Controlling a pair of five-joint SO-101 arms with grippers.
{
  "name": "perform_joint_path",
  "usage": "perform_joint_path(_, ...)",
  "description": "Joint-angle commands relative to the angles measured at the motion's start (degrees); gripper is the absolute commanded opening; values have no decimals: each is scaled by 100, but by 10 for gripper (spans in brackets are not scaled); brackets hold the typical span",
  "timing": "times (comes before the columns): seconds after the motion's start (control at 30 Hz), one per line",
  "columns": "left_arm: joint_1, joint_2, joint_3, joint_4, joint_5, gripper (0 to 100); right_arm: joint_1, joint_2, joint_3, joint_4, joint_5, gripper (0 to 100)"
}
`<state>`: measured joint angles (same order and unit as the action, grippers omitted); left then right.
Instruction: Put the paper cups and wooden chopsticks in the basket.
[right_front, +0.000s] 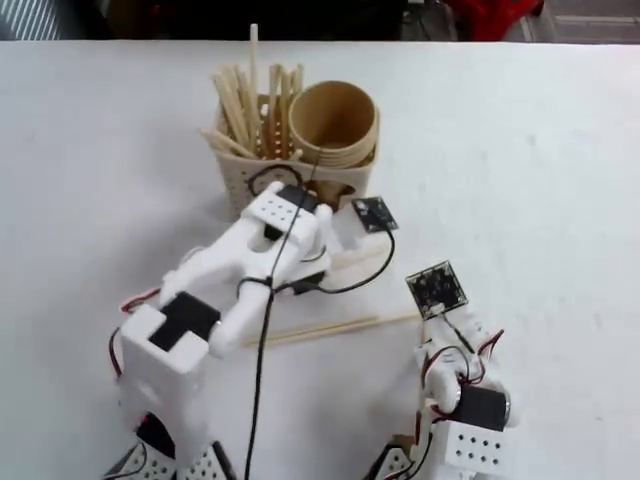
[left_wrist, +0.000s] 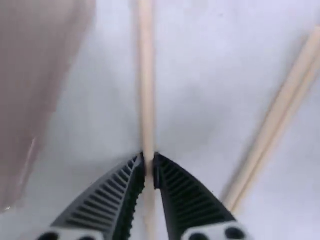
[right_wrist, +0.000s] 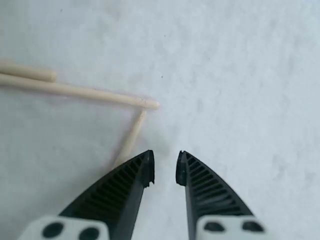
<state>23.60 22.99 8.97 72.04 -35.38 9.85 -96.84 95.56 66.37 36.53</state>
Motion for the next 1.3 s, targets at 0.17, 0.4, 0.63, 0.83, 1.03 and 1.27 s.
perform_joint_path(0.17,-40,-2290,730,879,-70,23,-4,-40,-18,-13,44,85)
perform_joint_path(0.4,-40,-4321,1415,1749,-88,23,-4,-40,-18,-13,44,85)
perform_joint_path(0.63,-40,-6273,1046,1934,-35,23,-4,-40,-18,-13,44,85)
perform_joint_path(0.83,-40,-6563,-1073,1160,659,22,-4,-40,-18,-13,44,85)
perform_joint_path(1.03,-365,-5534,-1688,-1222,1881,22,-4,-40,-18,-13,44,85)
perform_joint_path(1.27,-1086,-4338,-1389,-3033,3297,22,-4,-40,-18,-13,44,85)
